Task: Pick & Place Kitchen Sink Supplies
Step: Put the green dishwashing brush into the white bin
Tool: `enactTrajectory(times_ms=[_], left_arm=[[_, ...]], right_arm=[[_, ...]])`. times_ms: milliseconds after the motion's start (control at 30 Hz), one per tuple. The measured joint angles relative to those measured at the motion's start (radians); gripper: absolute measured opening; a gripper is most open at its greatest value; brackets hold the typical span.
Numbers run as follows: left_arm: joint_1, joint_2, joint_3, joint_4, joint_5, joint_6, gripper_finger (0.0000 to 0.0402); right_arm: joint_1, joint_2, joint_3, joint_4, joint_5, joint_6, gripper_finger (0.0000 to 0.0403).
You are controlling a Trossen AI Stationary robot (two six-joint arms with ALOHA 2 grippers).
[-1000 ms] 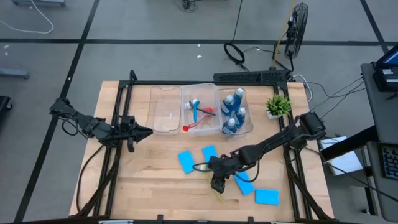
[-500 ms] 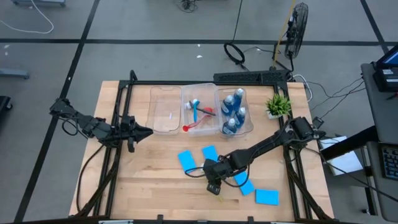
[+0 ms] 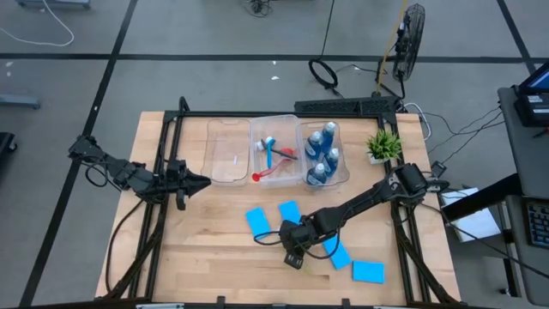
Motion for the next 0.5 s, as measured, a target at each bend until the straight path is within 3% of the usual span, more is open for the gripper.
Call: enactTrajectory(times_ms=[267,500], left_arm=[[0.000,0.000,0.000,0.005,0.000,-0.005,0.0072],[0.000,0.000,0.000,0.005,0.028,-0.007,0.0072]], right_arm=[[0.000,0.022,0.003,-0.010,0.033,0.005,0.0178],[0.000,0.023,0.001,-0.025,0.051,0.027,0.0107]])
